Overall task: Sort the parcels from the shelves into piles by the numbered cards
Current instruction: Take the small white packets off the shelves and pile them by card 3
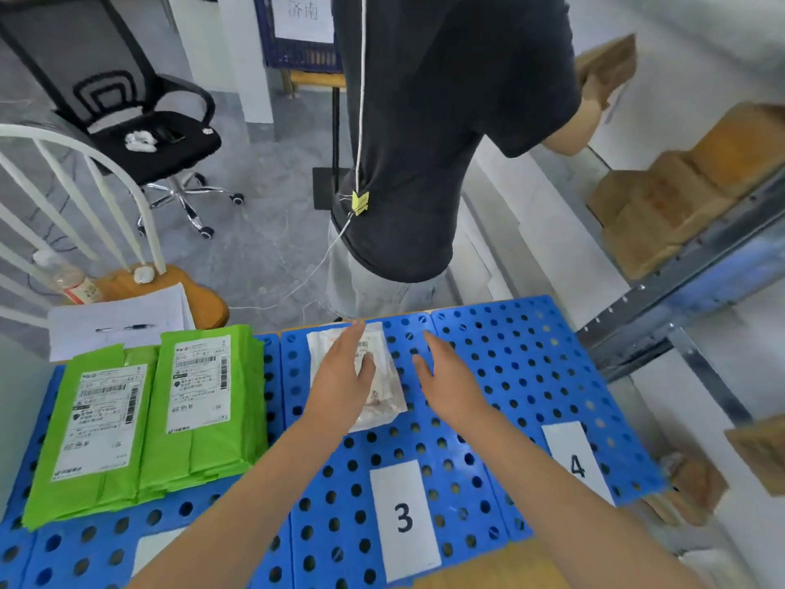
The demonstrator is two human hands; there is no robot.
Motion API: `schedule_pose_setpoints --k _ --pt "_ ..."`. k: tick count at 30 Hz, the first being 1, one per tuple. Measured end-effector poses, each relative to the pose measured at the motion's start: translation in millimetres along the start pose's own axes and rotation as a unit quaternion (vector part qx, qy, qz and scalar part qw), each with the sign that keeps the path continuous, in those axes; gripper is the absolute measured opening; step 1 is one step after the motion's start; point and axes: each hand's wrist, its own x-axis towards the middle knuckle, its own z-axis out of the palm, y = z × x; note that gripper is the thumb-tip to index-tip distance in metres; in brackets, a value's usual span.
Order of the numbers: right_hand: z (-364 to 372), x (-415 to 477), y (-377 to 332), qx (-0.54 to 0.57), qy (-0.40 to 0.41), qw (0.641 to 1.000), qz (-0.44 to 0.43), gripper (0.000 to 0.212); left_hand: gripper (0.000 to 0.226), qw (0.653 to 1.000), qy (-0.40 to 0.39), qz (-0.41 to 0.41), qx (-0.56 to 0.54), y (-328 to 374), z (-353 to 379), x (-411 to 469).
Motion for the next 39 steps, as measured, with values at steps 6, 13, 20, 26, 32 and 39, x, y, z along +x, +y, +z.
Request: schedule_pose_setpoints --k 6,13,20,26,32,39 --pt "-66 -20 -3 -0.103 0.103 0.985 -0.093 0.052 0.047 0.982 -0.031 0.129 0.131 69 3 10" --pt "-146 -57 -4 -0.145 0.204 0.962 -0.110 0.050 0.052 0.947 0.000 0.260 0.190 159 9 -1" --pt "-208 -134 27 -0.165 0.262 0.947 -0.082 0.054 0.054 0.917 0.006 0.342 0.206 235 37 -49" --pt "-241 -213 71 -0.147 0.318 0.936 -0.031 0.054 0.053 0.889 -0.016 0.405 0.211 289 81 -112" --pt "-260 -292 116 -0.143 0.350 0.926 0.029 0.056 0.054 0.859 -0.050 0.471 0.194 330 127 -178" --pt "-266 -391 159 -0.134 0.388 0.906 0.098 0.055 0.053 0.815 -0.080 0.538 0.202 354 167 -253"
